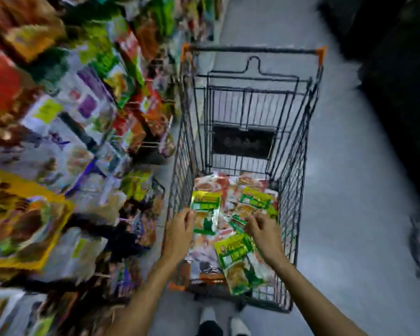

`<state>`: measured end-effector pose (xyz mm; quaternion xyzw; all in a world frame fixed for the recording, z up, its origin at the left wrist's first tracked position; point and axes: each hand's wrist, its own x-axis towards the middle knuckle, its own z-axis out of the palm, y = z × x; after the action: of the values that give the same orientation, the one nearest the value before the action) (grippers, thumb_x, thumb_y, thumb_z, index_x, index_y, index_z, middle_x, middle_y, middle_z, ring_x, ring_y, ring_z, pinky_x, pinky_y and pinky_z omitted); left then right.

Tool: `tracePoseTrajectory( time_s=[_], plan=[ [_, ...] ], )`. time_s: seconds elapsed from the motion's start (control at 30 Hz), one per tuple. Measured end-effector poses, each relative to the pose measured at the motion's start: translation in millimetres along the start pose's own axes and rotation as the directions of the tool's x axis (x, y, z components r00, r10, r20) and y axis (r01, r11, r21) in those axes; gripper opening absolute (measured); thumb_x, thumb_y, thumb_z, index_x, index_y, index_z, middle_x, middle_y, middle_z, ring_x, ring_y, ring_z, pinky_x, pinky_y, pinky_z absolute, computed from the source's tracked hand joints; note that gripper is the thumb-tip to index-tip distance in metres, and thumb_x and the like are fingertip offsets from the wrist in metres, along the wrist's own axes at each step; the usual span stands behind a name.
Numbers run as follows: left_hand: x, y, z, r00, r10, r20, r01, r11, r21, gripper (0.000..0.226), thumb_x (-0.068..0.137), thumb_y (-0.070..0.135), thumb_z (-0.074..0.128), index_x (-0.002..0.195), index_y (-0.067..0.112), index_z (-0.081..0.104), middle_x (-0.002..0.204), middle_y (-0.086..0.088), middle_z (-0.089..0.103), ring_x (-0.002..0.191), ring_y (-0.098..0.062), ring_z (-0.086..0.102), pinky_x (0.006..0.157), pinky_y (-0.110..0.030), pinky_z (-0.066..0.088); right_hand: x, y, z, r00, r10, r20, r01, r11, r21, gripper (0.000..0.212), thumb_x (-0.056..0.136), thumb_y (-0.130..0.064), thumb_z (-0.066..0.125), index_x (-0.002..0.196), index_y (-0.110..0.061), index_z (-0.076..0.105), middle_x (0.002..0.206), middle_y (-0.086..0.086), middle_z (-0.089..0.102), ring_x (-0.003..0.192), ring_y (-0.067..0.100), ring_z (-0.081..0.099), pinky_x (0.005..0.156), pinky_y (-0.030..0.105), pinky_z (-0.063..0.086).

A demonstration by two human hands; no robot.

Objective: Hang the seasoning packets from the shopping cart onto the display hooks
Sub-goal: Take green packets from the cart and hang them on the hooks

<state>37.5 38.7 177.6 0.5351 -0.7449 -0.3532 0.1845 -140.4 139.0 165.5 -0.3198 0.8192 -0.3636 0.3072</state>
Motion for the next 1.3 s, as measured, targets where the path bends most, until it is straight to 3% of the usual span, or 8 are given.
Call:
tracePoseTrajectory(
  time_s=[0.43,0.63,0.73,0.83,0.97,1.07,1.2,1.3],
  plan=[
    [100.7,-117.7,130.4,0.958,-0.233,0.167,0.212,0.968,0.136,0.024,0.097,0.002,0.045,0.117,-0.005,0.058,0.110,-0.025,0.062,0.085,-0.025,0.052,0.060,-0.018,0.029,128.9,139.8,76.5,0.931,0.337,-0.140,-0.356,0.923,-0.149,0.023,0.099,-0.023,0.052,0.088,-0.004,0.058,0.086,0.015,0.058,0.080,0.024,0.054,0.067,0.029,0.037],
    [128.8,-156.5,174.7,0.937,-0.328,0.119,0.288,0.919,0.268,0.031,0.099,0.006,0.043,0.128,-0.002,0.043,0.116,-0.008,0.045,0.102,-0.025,0.046,0.067,-0.002,0.033,179.5,183.7,103.4,0.854,0.483,-0.192,-0.512,0.846,-0.150,0.058,0.093,-0.041,0.059,0.118,0.011,0.053,0.115,0.025,0.057,0.108,0.035,0.055,0.083,0.038,0.043],
    [132.8,-163.8,187.7,0.942,-0.328,0.071,0.275,0.875,0.398,0.044,0.097,0.015,0.046,0.137,-0.001,0.035,0.132,-0.019,0.046,0.119,-0.033,0.045,0.093,-0.036,0.040,189.8,190.2,112.6,0.829,0.505,-0.240,-0.553,0.803,-0.222,0.072,0.086,-0.048,0.065,0.127,0.009,0.046,0.131,0.025,0.050,0.122,0.037,0.047,0.098,0.048,0.043],
    [131.4,-166.4,201.6,0.950,-0.302,0.081,0.233,0.856,0.462,0.052,0.097,0.019,0.048,0.141,-0.003,0.030,0.141,-0.022,0.038,0.129,-0.034,0.036,0.103,-0.039,0.035,193.8,192.0,120.3,0.817,0.525,-0.238,-0.572,0.791,-0.218,0.080,0.079,-0.041,0.076,0.133,0.005,0.040,0.136,0.025,0.046,0.127,0.038,0.045,0.099,0.054,0.043],
    [124.4,-162.3,211.9,0.943,-0.326,0.060,0.275,0.870,0.410,0.064,0.091,0.026,0.062,0.140,-0.001,0.031,0.144,-0.021,0.035,0.132,-0.033,0.033,0.106,-0.040,0.034,193.5,193.5,119.3,0.796,0.555,-0.243,-0.584,0.809,-0.064,0.076,0.073,-0.024,0.083,0.127,0.004,0.037,0.126,0.023,0.052,0.118,0.036,0.052,0.097,0.046,0.045],
    [126.9,-160.0,211.0,0.921,-0.390,0.014,0.365,0.871,0.328,0.075,0.083,0.025,0.072,0.141,0.000,0.031,0.142,-0.022,0.038,0.131,-0.035,0.034,0.107,-0.042,0.033,188.0,195.4,110.7,0.725,0.673,-0.148,-0.670,0.739,0.076,0.059,0.070,-0.021,0.086,0.112,0.004,0.051,0.111,0.020,0.064,0.092,0.029,0.062,0.067,0.034,0.050],
    [140.1,-162.7,204.8,0.879,-0.473,-0.053,0.474,0.857,0.204,0.085,0.068,0.022,0.086,0.136,0.005,0.038,0.136,-0.020,0.046,0.127,-0.037,0.041,0.103,-0.046,0.037,176.7,199.4,98.2,0.659,0.752,-0.021,-0.694,0.618,0.370,0.029,0.067,-0.001,0.085,0.080,-0.001,0.059,0.095,0.021,0.069,0.084,0.035,0.069,0.073,0.048,0.058],
    [148.4,-164.5,201.4,0.836,-0.549,-0.011,0.549,0.834,0.058,0.077,0.065,0.020,0.088,0.129,0.003,0.050,0.128,-0.016,0.057,0.118,-0.035,0.052,0.094,-0.045,0.049,168.1,194.3,93.4,0.687,0.725,0.046,-0.651,0.587,0.481,0.023,0.071,0.006,0.079,0.084,-0.001,0.060,0.090,0.019,0.068,0.068,0.030,0.068,0.054,0.040,0.058]
  ],
)
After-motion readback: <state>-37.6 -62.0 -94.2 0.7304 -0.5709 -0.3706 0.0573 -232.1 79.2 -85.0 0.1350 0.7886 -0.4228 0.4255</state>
